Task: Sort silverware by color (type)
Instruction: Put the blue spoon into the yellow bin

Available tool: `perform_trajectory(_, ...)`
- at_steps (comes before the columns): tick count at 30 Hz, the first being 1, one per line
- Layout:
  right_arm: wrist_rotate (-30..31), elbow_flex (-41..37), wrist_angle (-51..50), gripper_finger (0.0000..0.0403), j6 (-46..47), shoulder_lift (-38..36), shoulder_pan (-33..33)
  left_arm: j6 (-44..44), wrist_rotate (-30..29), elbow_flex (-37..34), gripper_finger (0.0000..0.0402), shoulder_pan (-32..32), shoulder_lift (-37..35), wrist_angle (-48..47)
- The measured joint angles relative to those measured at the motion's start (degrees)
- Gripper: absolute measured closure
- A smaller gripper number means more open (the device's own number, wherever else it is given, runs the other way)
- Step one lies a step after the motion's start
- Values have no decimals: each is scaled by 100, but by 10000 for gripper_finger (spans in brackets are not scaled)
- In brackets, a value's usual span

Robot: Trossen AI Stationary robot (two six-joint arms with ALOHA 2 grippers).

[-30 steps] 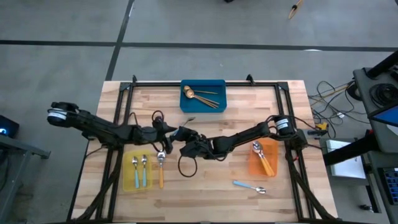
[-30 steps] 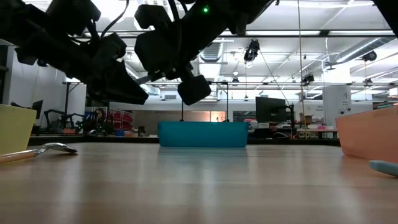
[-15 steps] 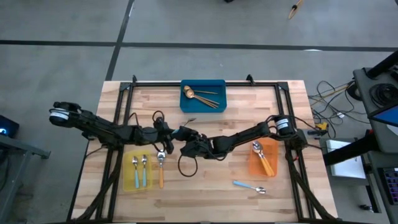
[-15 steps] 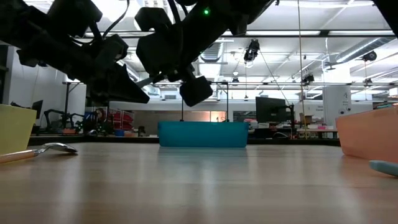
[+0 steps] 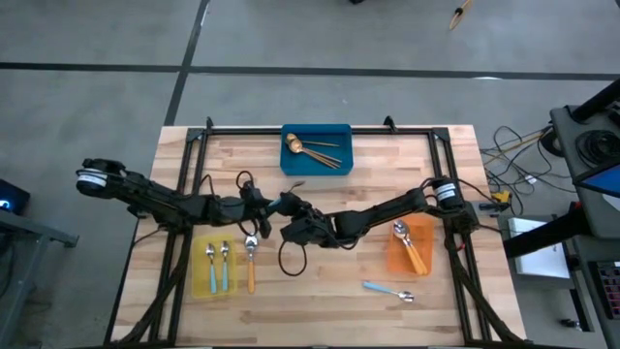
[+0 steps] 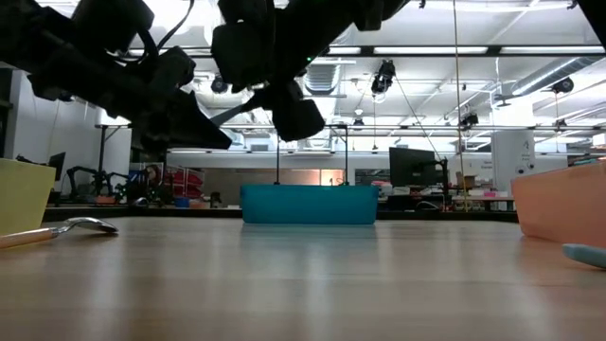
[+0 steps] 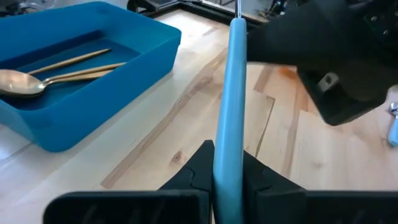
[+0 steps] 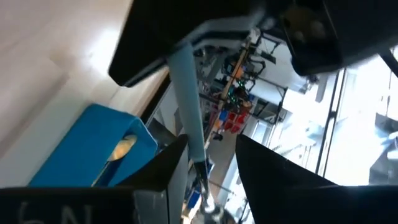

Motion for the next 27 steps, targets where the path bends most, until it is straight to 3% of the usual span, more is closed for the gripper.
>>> perform_trajectory(7, 464, 7, 27, 274, 715, -399, 45, 63, -304, -15, 394, 16, -62, -31)
perform_trajectory(12, 396, -9, -332, 275, 2208, -852, 50, 161, -334, -22, 394, 17, -348, -9)
perform_trajectory(17, -546, -216, -1024, 288, 4075, -1675, 28, 423, -389, -66, 394, 17, -886, -32)
perform_trajectory(20, -1076, -536, -952, 300, 4703, -2147, 11, 565, -403, -107, 394, 17, -1238, -35)
perform_trajectory(23, -1752, -996, -493, 312, 5232, -2592, -46, 793, -363, -109, 394, -56, -1558, 5)
perform_trajectory(27, -2715, -1892, 884, 318, 5833, -2990, -198, 1238, 55, -105, 394, -231, -1882, 337)
